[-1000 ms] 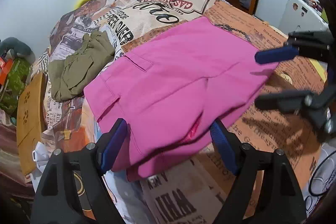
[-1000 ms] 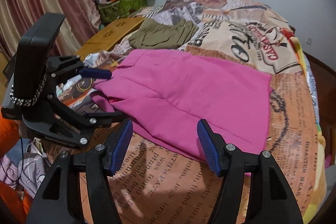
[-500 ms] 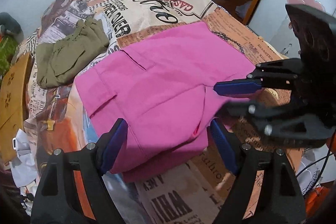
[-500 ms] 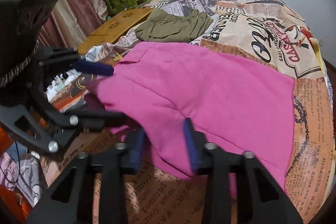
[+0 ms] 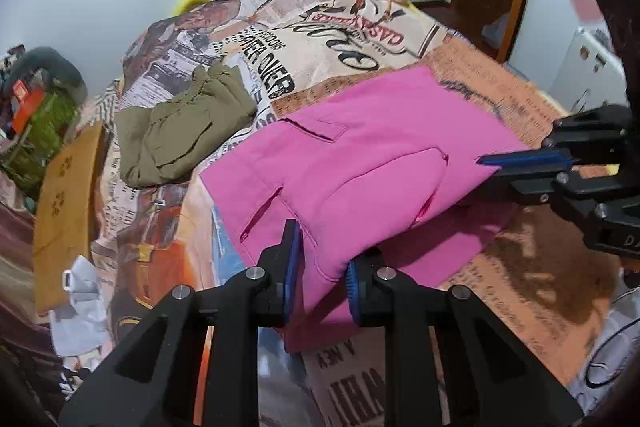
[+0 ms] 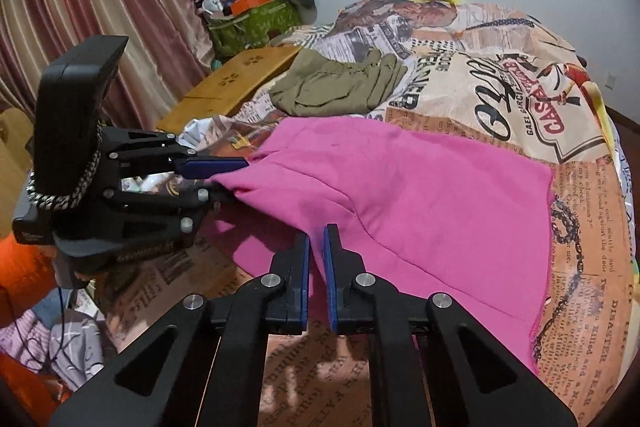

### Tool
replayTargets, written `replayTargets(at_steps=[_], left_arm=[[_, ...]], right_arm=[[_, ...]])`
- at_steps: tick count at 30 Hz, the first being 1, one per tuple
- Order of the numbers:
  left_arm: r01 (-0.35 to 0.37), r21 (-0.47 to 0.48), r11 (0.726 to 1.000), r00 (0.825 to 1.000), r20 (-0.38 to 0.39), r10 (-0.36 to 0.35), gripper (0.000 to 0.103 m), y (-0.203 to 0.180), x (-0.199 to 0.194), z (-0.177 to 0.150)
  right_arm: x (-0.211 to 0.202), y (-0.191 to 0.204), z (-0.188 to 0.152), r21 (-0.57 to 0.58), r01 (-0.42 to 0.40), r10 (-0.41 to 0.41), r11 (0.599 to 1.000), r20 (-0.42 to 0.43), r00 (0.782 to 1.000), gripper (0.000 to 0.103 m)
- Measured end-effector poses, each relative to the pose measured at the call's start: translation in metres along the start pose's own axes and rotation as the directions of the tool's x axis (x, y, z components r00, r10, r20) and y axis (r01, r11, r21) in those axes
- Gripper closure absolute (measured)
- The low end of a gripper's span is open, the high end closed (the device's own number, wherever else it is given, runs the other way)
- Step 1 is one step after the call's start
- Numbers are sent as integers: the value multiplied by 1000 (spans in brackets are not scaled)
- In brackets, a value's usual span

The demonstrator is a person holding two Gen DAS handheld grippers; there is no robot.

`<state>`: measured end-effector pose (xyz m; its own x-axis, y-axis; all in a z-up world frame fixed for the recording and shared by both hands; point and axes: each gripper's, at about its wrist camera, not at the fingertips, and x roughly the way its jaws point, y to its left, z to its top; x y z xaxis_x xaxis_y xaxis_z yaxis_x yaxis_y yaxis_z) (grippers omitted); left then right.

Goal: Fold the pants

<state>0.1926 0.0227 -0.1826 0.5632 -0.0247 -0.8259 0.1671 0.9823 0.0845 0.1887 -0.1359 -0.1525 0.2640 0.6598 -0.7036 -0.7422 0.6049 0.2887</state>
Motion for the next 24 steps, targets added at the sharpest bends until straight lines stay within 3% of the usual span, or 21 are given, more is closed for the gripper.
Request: replayTargets(at_steps=[6,9,14,18,22,24], left_arm=[[-1,-15,1000,1000,-2,1,83,-1,-6,-10],[33,-4,999,998,-55,-33,83,-2,0,-21],[43,-8,999,996,-81,-44,69,3,-2,-38],[53,-38,998,997,-61,-55,66,11,-18,-39],[43,-79,996,999,-13,-44,62,18,-33,-31],[62,-122,991,998,11,-61,52,23,-36,-22]], right_arm=[[4,6,-4,-21,-12,11,1000,-33,999,97],[13,5,-7,-9,-31,30,999,-97,995,93],[13,-1,-12,39,-47,52,998,-148,988,93],[-3,-2,-10,28,-28,31,999,-111,993,73],[-20,-5,-2,23,15,-14,1000,-43,999,63],[-21,-10,1,48,34,-33,998,-24,999,57]])
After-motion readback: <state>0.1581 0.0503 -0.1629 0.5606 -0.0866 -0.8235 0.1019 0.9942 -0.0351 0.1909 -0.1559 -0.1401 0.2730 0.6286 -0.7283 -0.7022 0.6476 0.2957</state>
